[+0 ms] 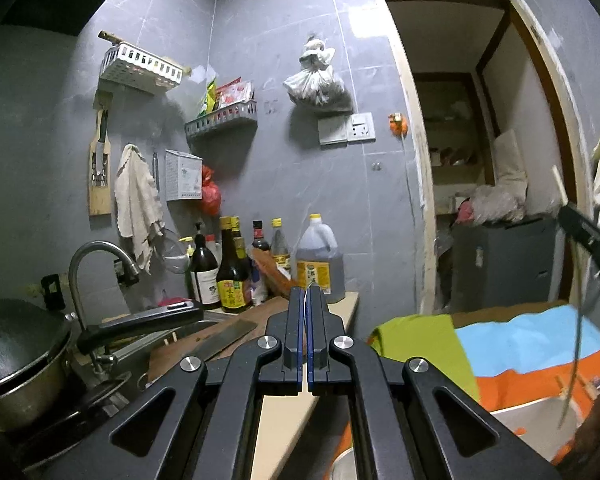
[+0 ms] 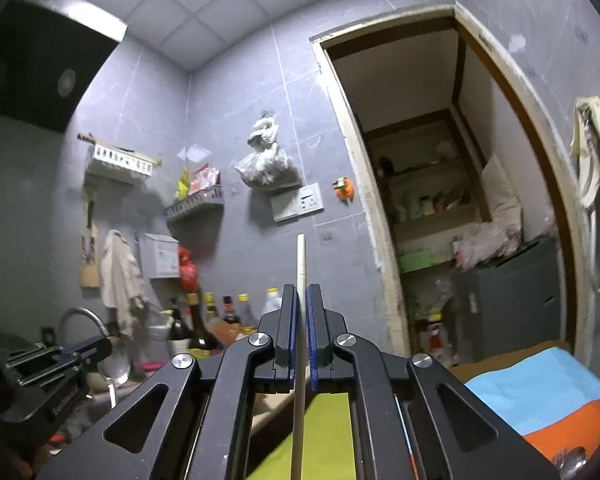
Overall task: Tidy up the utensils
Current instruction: 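Lift the chopstick with the right tool and lower it into the white caddy, then open the right tool to release the chopstick and withdraw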
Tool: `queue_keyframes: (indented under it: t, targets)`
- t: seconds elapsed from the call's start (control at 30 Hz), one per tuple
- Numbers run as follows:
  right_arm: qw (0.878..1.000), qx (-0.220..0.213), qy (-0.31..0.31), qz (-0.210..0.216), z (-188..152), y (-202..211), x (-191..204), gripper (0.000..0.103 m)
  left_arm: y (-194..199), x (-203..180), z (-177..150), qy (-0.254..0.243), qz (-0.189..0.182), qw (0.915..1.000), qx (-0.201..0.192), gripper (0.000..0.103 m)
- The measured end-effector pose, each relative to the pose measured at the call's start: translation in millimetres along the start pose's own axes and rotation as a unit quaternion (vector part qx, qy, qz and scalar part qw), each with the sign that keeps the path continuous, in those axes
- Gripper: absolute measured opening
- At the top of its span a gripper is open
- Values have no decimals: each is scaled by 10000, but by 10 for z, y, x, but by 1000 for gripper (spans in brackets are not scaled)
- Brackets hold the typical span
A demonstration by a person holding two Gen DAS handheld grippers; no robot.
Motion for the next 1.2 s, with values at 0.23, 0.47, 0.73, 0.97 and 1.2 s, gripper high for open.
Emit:
queue_keyframes:
  t: [0.23,0.47,0.73,0.97,1.2]
  targets:
    - [9990,41,381,-240,-140,24,18,3,-97,-146,-182,-231,-7,9997,-61,0]
    - [9969,429,591,-277,-309,75,-8,3,-109,-225,-282,-212,-664,9976,-57,0]
    - [9946,940,383,-219,-459,110,-110,3,-134,-221,-326,-140,-1307,9912,159,0]
    - [9908,1332,179,-137,-486,116,-174,4,-144,-159,-362,282,-1825,9819,428,1]
    - [9874,1573,24,-141,-476,135,-250,19,-63,-145,-290,435,-2117,9750,521,3]
Point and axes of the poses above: each gripper's, at about its wrist camera, not at the fingertips, and y roughly against the way its jaws point, x to its left, z to its top, the point moved 2 cm from there along -y, roughly the way its jaws point, and after that the axes turned 10 degrees about -y, right-handed, at the moved point
